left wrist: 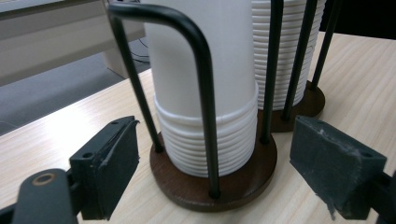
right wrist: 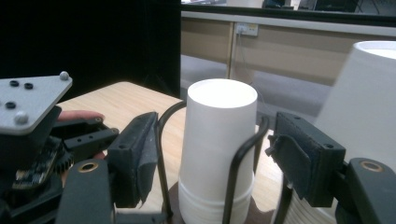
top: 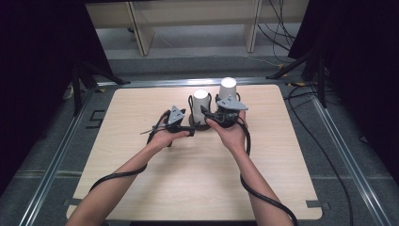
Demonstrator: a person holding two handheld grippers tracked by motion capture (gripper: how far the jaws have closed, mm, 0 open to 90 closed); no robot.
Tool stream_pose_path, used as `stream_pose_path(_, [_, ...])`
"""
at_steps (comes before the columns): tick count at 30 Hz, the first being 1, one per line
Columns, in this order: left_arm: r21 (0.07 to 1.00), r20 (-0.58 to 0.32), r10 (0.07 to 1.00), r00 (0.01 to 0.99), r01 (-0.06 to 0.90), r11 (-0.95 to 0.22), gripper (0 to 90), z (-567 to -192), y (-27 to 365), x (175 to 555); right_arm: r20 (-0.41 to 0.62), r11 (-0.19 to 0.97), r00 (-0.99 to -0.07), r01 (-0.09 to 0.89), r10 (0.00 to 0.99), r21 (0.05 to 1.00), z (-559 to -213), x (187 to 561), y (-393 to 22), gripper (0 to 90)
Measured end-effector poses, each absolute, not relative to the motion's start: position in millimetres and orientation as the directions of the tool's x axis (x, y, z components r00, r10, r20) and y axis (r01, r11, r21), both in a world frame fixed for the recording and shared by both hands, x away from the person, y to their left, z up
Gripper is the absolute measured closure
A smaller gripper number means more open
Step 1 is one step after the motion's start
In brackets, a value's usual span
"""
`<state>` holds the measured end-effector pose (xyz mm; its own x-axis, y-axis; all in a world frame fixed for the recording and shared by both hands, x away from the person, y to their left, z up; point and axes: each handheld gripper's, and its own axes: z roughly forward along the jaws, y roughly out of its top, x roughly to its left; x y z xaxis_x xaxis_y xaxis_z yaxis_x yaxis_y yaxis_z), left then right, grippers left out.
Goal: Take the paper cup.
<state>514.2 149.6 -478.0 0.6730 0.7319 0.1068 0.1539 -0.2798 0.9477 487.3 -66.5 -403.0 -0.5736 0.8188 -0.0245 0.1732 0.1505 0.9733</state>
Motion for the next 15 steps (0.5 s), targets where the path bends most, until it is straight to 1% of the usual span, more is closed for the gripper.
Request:
stream_pose_path(2, [0.947, 0.100, 0.730, 0.676, 0.161, -0.279, 15.0, -478.1, 146.7, 516.7, -0.022, 0.147, -0.576, 0.171, 0.817, 0.974, -403.3, 490.9, -63.5, 32.8])
stream_pose_path(3, [0.946, 0.097, 0.730, 0.676, 0.165, -0.278, 15.0, -478.5, 145.5, 518.3, -0.001, 0.138, -0.573, 0.196, 0.820, 0.971, -403.2, 492.5, -60.8, 32.8])
stream_pose_path(5, [0.946, 0.089, 0.733, 0.674, 0.173, -0.274, 15.2, -479.9, 143.5, 521.1, -0.002, 0.138, -0.574, 0.193, 0.819, 0.971, -403.4, 498.3, -55.8, 32.8])
stream_pose_path(6, [0.945, 0.087, 0.734, 0.674, 0.176, -0.274, 15.2, -480.6, 142.6, 522.1, 0.013, 0.126, -0.567, 0.204, 0.823, 0.971, -403.6, 499.9, -52.6, 32.8])
stream_pose_path(7, [0.943, 0.088, 0.732, 0.676, 0.180, -0.279, 15.3, -482.4, 141.1, 523.9, -0.017, 0.152, -0.559, 0.197, 0.829, 0.969, -402.8, 504.0, -48.7, 32.7])
stream_pose_path(8, [0.941, 0.070, 0.735, 0.674, 0.201, -0.274, 15.3, -483.3, 140.1, 523.4, -0.025, 0.160, -0.557, 0.195, 0.830, 0.968, -402.2, 505.9, -47.3, 32.7])
stream_pose_path(10, [0.941, 0.067, 0.737, 0.672, 0.203, -0.271, 15.4, -483.9, 139.7, 524.4, -0.011, 0.143, -0.554, 0.195, 0.832, 0.970, -402.4, 508.2, -44.8, 32.6])
stream_pose_path(11, [0.940, 0.066, 0.737, 0.672, 0.206, -0.271, 15.5, -484.2, 139.5, 525.3, 0.000, 0.139, -0.551, 0.211, 0.835, 0.968, -401.7, 509.1, -43.0, 32.6])
stream_pose_path(12, [0.945, 0.059, 0.740, 0.670, 0.202, -0.258, 15.6, -485.0, 138.6, 526.7, -0.028, 0.160, -0.543, 0.198, 0.839, 0.967, -401.8, 513.2, -40.8, 32.6])
stream_pose_path(15, [0.945, 0.053, 0.747, 0.663, 0.209, -0.253, 16.0, -484.3, 137.5, 529.1, -0.046, 0.174, -0.541, 0.189, 0.840, 0.966, -401.4, 517.9, -37.5, 32.8])
